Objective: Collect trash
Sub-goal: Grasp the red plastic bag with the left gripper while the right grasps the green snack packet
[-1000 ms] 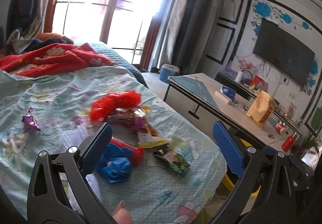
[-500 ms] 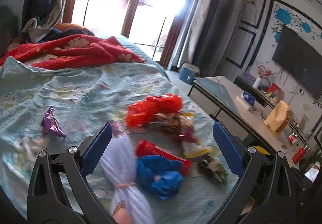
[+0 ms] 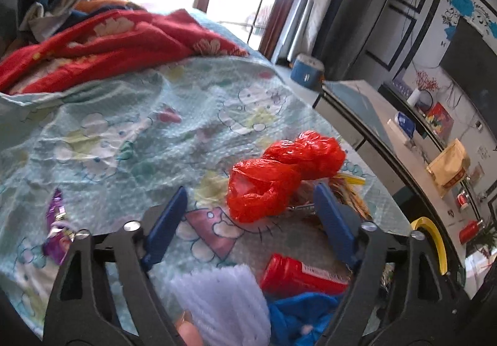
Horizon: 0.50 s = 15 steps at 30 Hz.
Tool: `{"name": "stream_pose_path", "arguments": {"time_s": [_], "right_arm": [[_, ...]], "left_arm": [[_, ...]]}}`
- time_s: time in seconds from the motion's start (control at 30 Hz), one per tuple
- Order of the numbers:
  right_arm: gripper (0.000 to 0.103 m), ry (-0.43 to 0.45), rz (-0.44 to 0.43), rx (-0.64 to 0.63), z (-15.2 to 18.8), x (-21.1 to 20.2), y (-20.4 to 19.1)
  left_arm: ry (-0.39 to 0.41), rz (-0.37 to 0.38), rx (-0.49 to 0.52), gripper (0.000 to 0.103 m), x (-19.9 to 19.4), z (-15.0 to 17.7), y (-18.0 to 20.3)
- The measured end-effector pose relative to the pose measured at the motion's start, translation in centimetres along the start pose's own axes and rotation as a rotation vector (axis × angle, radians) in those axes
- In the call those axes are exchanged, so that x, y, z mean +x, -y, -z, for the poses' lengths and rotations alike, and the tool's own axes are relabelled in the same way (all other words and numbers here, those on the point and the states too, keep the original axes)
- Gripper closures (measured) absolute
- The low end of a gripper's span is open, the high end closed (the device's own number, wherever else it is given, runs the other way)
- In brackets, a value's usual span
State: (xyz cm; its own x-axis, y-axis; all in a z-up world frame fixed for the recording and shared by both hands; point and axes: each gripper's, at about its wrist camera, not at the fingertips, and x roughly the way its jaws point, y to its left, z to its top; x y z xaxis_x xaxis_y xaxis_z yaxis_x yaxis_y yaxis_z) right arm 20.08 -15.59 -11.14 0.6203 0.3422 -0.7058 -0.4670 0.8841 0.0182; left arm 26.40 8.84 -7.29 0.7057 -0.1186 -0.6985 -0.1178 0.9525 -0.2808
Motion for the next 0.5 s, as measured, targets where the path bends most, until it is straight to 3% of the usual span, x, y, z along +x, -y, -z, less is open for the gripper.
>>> {"name": "stream_pose_path", "arguments": {"time_s": [0.2,0.27,0.5], "right_arm": [[0.061,-0.054,0.002,-0.012,0.6,1.8,0.0],[0.076,-0.062,-0.007,-0.014,0.9,1.9,0.2],[0.079,-0.052,-0.02,-0.018,1.6,1.3,0.1]], "left_arm": [[-0.075,0.041,0.003,0.041,2.6,-0.6,0.4],[-0.093,0.051,0.013,0.045,3.0,-0.6,0.9],[-0.129,0.069,0.027,0.087,4.0,0.1,1.2]]}}
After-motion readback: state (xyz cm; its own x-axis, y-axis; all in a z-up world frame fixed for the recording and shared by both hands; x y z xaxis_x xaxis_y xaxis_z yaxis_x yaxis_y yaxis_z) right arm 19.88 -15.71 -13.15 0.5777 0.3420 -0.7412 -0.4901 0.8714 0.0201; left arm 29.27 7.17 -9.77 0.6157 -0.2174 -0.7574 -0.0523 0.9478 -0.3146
